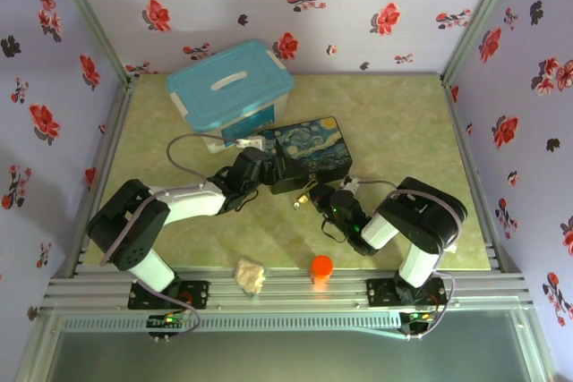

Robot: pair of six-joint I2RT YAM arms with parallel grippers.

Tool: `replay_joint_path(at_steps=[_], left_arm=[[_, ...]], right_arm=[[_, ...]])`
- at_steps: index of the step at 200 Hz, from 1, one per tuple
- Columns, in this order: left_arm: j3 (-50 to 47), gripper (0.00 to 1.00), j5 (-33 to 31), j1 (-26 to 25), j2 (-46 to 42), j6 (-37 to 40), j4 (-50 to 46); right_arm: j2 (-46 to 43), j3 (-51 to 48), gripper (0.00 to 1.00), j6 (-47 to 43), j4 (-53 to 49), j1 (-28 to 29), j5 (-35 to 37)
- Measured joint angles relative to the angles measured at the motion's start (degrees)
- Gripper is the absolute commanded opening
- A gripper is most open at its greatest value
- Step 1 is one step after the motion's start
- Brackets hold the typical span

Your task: Unlock the padlock with the key

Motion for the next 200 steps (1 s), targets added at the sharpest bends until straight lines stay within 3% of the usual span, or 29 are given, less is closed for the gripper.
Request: replay_joint_path(at_steps=[25, 73, 116, 200], left_arm=[[-0.3, 0.49, 0.0, 0.0, 0.4, -0.3, 1.5], [-1.7, 0.49, 0.5, 0.4, 0.7, -0.4, 4.6], [-2.3, 0.49, 0.5, 0.5, 1.0, -0.4, 6.3], [-2.4, 0.49, 1.1, 0.9, 1.8, -0.4, 8.2]], right_arm=[[3.1, -0.9, 0.00, 3.0, 5.7, 0.1, 2.4], [10.8, -1.9, 0.00, 6.7, 18.2, 0.4, 4.8], [10.8, -3.6, 0.00, 9.1, 19.9, -0.8, 10.2], [9.5, -4.7, 0.00, 9.5, 19.8, -1.5, 9.3]])
